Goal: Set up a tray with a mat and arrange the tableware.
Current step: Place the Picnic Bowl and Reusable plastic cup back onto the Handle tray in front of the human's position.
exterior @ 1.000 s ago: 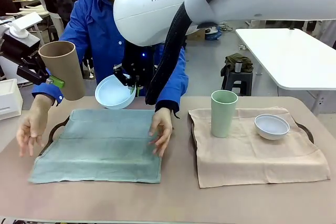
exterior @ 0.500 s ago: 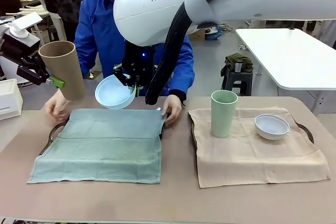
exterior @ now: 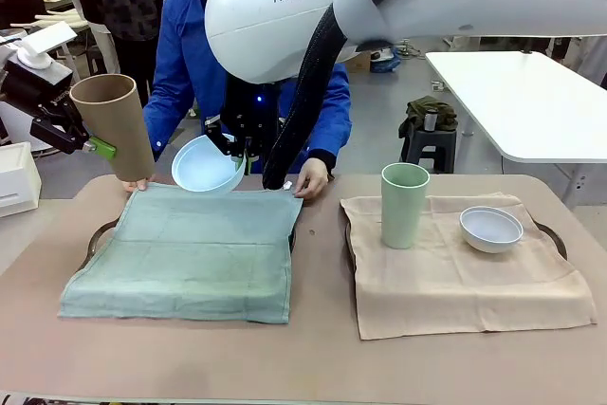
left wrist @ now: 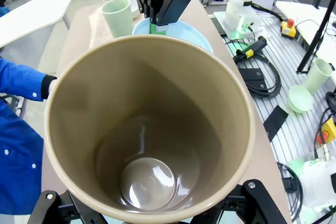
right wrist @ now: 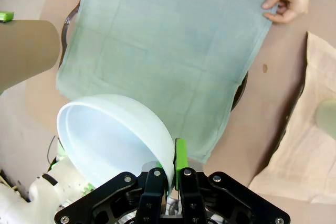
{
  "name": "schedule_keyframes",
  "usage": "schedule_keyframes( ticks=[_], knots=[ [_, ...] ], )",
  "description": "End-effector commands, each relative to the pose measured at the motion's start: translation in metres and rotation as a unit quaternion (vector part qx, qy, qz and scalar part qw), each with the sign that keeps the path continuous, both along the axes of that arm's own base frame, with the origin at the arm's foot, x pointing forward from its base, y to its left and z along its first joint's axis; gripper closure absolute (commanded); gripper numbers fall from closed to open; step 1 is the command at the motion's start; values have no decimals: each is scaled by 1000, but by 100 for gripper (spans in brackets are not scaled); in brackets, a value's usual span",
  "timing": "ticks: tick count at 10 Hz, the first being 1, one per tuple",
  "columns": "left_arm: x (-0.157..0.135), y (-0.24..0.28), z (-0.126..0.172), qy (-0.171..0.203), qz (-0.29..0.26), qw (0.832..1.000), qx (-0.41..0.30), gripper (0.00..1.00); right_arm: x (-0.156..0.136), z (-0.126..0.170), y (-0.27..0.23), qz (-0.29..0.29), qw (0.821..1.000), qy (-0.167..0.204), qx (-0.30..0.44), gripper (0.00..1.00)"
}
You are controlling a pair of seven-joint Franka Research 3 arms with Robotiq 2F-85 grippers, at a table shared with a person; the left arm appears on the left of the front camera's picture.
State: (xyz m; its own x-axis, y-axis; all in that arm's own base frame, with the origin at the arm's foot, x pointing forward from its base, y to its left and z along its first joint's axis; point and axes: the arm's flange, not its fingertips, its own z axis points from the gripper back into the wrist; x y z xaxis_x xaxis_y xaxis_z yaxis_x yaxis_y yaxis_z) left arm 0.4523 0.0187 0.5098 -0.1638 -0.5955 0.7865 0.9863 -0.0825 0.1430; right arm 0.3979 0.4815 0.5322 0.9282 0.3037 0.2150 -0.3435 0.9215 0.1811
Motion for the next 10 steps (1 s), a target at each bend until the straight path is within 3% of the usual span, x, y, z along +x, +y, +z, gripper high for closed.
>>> schedule_keyframes(
  ticks=[1,8,9,10],
  knots=[
    [0,1,2,-6,-7,1000,1,100,1,0,1,-1,1000,0,-3,100],
    [0,1,2,-6,-7,1000,1,100,1,0,1,-1,1000,0,-3,100],
    [0,0,0,0,0,1000,0,15,0,0,0,0,1000,0,0,94],
    [7,2,-8,-4,-5,1000,-10,15,8,-7,-7,3,1000,10,4,94]
  ],
)
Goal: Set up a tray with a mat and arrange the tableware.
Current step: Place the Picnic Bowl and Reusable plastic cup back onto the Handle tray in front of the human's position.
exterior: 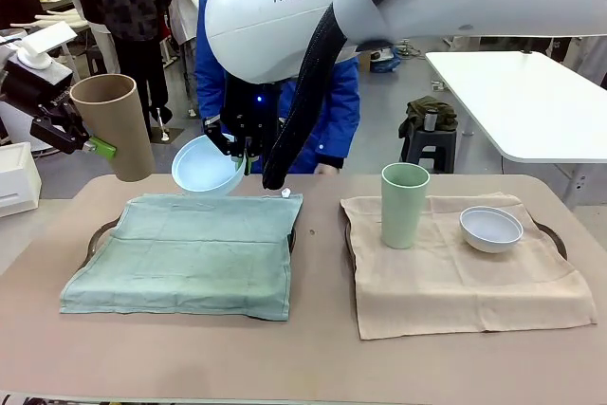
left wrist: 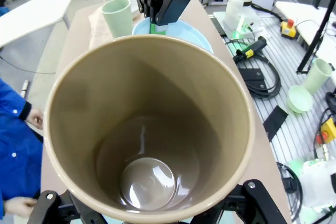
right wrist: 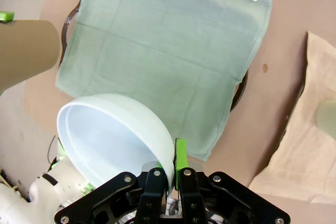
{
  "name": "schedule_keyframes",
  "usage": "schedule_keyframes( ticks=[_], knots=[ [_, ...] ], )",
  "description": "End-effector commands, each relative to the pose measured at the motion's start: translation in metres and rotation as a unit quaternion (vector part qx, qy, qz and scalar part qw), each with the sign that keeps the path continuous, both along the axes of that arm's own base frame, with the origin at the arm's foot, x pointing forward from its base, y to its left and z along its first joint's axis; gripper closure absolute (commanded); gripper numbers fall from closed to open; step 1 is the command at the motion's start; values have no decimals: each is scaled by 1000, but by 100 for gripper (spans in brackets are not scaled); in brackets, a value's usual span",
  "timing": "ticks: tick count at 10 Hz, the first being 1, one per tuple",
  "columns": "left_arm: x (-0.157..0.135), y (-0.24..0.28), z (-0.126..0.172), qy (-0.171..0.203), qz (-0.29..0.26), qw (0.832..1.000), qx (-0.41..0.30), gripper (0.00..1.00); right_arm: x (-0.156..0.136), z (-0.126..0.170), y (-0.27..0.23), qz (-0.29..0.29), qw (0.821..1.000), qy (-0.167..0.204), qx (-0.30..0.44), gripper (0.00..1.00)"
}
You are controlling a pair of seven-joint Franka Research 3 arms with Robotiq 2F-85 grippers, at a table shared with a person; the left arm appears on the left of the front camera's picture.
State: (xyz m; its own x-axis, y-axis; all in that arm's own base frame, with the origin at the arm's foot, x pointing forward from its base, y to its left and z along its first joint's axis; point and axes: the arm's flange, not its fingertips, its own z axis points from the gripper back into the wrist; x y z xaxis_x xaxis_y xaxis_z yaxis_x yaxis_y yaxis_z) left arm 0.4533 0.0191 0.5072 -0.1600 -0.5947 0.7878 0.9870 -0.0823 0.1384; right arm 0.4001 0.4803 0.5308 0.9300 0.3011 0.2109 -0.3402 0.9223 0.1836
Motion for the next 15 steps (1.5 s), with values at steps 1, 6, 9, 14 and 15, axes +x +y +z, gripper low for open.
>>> schedule_keyframes(
  ticks=[1,6,9,14,15],
  knots=[
    [11,5,-16,-7,-4,1000,-14,15,11,-13,-9,7,1000,10,13,94],
    [30,18,-73,3,-42,998,-53,15,56,-72,-8,-13,997,68,40,94],
    [40,20,-101,9,-49,998,-41,15,78,-112,-9,-25,995,86,36,94],
    [63,28,-138,23,-34,998,-40,15,101,-149,-11,-11,996,83,35,94],
    [63,29,-144,29,-31,998,-46,15,102,-156,-10,-4,996,86,31,94]
  ],
)
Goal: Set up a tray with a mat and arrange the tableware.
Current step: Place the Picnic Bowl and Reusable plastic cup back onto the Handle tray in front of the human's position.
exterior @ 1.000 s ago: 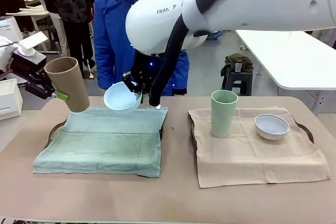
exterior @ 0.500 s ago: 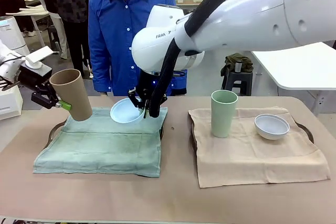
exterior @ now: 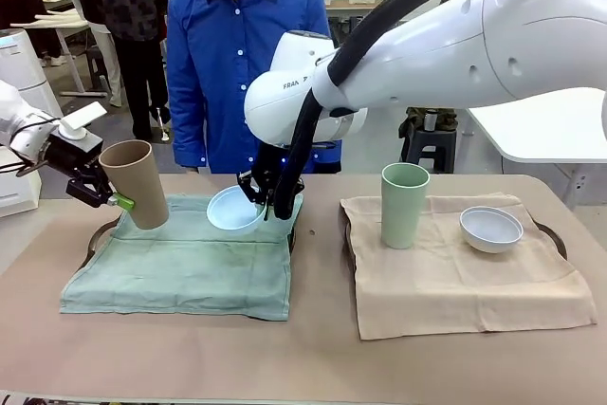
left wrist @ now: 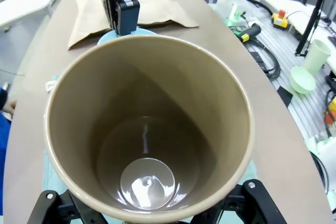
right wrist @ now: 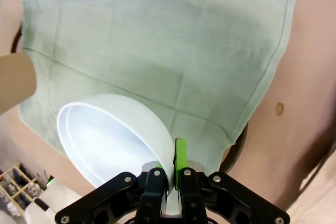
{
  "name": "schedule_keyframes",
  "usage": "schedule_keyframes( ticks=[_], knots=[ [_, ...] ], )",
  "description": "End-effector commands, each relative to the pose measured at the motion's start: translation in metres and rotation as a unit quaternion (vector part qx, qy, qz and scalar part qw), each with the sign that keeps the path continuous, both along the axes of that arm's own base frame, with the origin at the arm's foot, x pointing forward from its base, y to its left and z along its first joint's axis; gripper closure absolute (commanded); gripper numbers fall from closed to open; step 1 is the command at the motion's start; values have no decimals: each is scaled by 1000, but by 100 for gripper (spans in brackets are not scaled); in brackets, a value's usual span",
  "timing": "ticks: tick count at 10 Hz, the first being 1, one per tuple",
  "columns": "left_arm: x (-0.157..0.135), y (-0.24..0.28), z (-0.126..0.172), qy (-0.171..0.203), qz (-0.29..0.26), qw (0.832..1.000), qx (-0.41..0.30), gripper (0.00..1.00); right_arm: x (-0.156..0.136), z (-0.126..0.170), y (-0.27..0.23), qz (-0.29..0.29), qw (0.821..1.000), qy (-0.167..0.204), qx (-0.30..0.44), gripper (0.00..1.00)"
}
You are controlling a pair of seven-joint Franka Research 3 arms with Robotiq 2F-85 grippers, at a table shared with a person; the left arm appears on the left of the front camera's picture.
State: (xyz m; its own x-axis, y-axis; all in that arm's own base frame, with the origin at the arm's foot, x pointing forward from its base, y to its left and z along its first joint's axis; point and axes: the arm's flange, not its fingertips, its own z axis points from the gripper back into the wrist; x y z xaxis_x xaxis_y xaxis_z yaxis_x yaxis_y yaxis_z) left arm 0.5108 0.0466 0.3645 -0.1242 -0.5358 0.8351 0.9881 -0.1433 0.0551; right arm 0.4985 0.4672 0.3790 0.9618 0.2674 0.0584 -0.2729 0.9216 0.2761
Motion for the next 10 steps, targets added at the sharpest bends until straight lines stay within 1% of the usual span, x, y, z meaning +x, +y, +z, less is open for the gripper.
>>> schedule_keyframes(
  ticks=[1,3,6,10],
  knots=[
    [10,1,-6,-15,2,1000,-18,15,8,-13,3,13,1000,3,10,94],
    [15,-4,-15,-8,-8,1000,-12,15,14,-22,7,15,1000,4,3,94],
    [20,-16,-36,18,-16,1000,-8,15,20,-31,7,15,1000,2,5,94],
    [28,-20,-49,27,-15,1000,4,15,23,-35,6,15,1000,3,4,94]
  ],
)
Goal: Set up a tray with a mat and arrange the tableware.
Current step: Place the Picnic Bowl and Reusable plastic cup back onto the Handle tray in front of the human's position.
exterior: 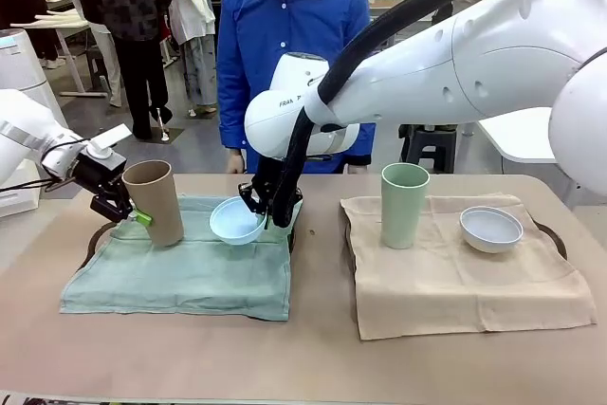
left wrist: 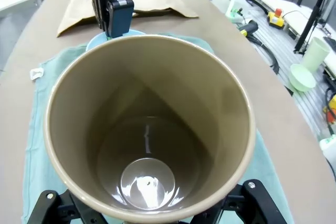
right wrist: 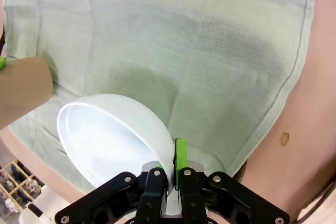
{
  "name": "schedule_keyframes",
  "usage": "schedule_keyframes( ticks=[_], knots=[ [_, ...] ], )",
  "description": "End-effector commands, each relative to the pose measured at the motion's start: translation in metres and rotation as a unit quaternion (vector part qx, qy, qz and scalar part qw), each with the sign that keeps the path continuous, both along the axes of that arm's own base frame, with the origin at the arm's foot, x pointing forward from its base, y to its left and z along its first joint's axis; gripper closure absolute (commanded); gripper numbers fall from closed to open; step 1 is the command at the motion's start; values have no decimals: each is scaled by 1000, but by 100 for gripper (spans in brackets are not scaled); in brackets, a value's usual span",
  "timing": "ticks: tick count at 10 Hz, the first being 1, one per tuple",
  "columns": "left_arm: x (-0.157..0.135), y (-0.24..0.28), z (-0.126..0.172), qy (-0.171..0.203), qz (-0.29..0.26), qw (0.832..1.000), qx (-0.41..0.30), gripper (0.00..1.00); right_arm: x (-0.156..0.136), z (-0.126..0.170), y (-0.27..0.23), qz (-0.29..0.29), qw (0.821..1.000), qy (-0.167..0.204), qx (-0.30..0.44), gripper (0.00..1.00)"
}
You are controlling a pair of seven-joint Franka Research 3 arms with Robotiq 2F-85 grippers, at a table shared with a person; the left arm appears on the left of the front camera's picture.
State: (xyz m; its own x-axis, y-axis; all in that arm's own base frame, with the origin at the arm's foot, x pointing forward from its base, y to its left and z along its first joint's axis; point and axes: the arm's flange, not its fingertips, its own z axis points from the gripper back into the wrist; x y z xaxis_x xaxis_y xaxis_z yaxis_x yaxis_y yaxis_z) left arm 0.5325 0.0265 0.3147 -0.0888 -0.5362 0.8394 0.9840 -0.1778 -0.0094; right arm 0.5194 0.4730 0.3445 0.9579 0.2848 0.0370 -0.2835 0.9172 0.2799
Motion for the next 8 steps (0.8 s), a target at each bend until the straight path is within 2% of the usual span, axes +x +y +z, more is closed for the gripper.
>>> schedule_keyframes(
  ticks=[1,2,3,4,6,7,8],
  knots=[
    [10,-1,-3,-4,2,1000,4,15,3,0,-2,7,1000,-7,2,94],
    [10,-1,-5,-1,2,1000,10,15,3,-1,-2,8,1000,-3,1,59],
    [10,-1,-6,0,4,1000,15,5,2,-2,-2,10,1000,-3,-1,35],
    [10,-1,-7,2,5,1000,19,0,0,-2,-2,9,1000,-4,-6,0],
    [10,-1,-7,3,5,999,33,0,-5,4,-1,10,1000,-12,-16,0],
    [10,1,-6,4,7,999,41,0,-7,7,0,8,1000,-16,-26,10],
    [11,1,-6,6,11,999,46,0,-10,11,0,0,999,-21,-40,40]
  ],
)
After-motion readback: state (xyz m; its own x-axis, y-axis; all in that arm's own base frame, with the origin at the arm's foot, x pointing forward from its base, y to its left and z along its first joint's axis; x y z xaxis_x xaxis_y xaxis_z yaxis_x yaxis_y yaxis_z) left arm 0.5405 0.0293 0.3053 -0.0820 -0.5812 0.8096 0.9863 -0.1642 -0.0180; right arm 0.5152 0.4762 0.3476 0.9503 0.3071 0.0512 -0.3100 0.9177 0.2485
